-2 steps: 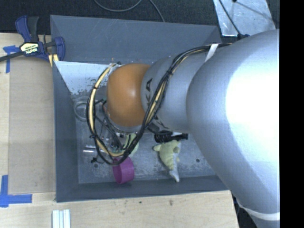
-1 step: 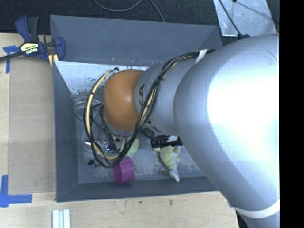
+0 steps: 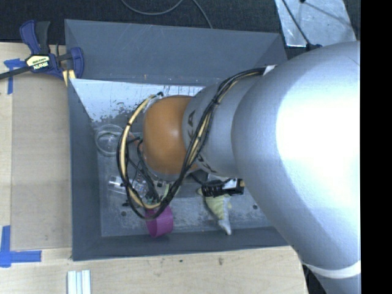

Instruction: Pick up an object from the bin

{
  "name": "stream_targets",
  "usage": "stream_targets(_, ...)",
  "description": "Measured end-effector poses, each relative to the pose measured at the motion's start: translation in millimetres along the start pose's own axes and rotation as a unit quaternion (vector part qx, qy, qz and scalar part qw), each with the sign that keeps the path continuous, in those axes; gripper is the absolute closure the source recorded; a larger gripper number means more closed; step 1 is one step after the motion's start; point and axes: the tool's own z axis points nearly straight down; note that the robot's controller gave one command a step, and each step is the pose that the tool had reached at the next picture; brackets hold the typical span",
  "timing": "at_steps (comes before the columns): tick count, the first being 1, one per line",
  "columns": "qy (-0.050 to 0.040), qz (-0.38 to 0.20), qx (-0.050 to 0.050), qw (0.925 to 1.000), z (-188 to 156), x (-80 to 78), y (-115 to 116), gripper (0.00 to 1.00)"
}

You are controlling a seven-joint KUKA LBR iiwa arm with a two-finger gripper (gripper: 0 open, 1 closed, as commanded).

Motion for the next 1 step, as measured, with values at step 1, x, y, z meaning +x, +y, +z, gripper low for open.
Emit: stream_targets(1, 0.0000, 0.000, 0.000, 1.0000, 0.0, 0.0, 0.0, 1.00)
